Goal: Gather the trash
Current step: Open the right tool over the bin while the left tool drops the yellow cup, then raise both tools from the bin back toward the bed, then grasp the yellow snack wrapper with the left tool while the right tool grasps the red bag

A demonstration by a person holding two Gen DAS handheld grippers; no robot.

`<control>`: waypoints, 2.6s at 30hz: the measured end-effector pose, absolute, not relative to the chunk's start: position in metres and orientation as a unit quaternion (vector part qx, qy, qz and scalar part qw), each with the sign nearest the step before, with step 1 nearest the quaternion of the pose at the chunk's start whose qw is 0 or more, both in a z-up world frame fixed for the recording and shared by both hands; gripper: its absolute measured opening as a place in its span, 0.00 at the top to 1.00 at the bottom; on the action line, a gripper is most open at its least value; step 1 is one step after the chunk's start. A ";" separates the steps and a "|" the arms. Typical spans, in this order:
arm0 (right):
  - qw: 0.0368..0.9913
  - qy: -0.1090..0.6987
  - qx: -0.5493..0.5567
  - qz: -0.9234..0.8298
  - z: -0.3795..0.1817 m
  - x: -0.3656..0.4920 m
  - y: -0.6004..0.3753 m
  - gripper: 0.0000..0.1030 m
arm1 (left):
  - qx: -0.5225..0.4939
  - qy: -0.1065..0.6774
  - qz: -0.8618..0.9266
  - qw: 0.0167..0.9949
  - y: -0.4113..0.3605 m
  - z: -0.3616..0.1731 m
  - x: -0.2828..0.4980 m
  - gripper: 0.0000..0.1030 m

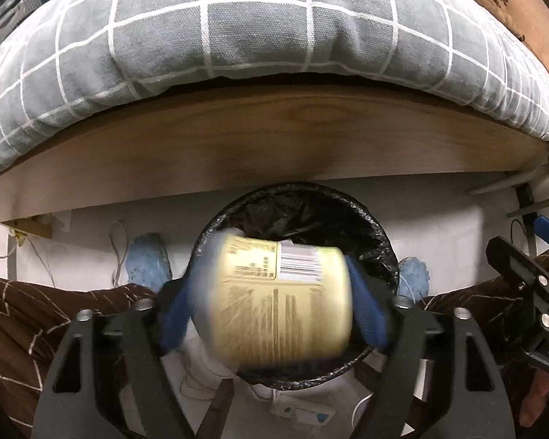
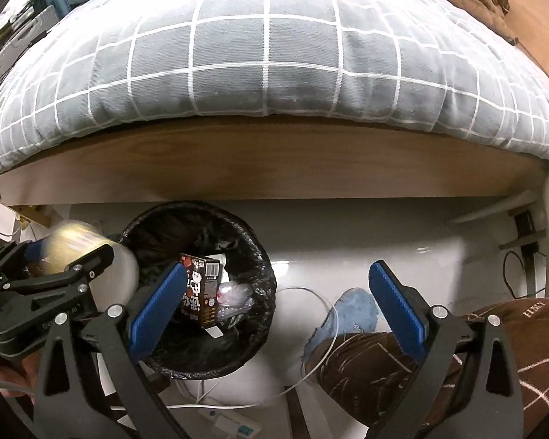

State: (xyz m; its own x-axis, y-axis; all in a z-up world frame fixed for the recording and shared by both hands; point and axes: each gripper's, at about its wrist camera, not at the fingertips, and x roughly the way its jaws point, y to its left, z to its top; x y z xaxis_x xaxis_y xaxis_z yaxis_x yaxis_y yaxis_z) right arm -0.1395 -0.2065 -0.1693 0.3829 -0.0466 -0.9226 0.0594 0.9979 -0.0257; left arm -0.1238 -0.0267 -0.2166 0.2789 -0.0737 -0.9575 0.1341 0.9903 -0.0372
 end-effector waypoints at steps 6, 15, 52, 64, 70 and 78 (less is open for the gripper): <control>0.834 0.551 -0.003 -0.029 -0.167 -0.139 -0.204 0.07 | 0.037 0.581 -0.052 0.811 -0.020 -0.207 -0.128 0.08; 0.851 0.524 -0.013 -0.025 -0.137 -0.136 -0.199 0.07 | 0.031 0.555 -0.049 0.830 -0.008 -0.174 -0.129 0.06; 0.921 0.387 -0.026 -0.028 0.011 -0.081 -0.222 0.07 | 0.008 0.452 -0.040 0.891 -0.003 -0.022 -0.067 0.06; 0.931 0.363 -0.033 -0.032 0.039 -0.030 -0.229 0.07 | 0.015 0.430 -0.037 0.902 -0.011 0.002 -0.010 0.06; 0.933 0.357 -0.036 -0.031 0.043 0.004 -0.234 0.07 | 0.014 0.429 -0.039 0.902 -0.015 0.003 0.028 0.06; 0.929 0.369 -0.038 -0.021 0.027 0.048 -0.238 0.07 | 0.009 0.432 -0.035 0.901 -0.015 -0.006 0.084 0.06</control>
State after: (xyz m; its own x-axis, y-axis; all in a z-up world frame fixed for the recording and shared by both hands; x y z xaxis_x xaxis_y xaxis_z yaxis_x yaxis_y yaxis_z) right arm 0.0480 -0.2380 0.0267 0.7272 -0.0672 -0.6831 0.0116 0.9963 -0.0856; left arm 0.0835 -0.0153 -0.0059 0.6250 -0.0550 -0.7787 0.0708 0.9974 -0.0136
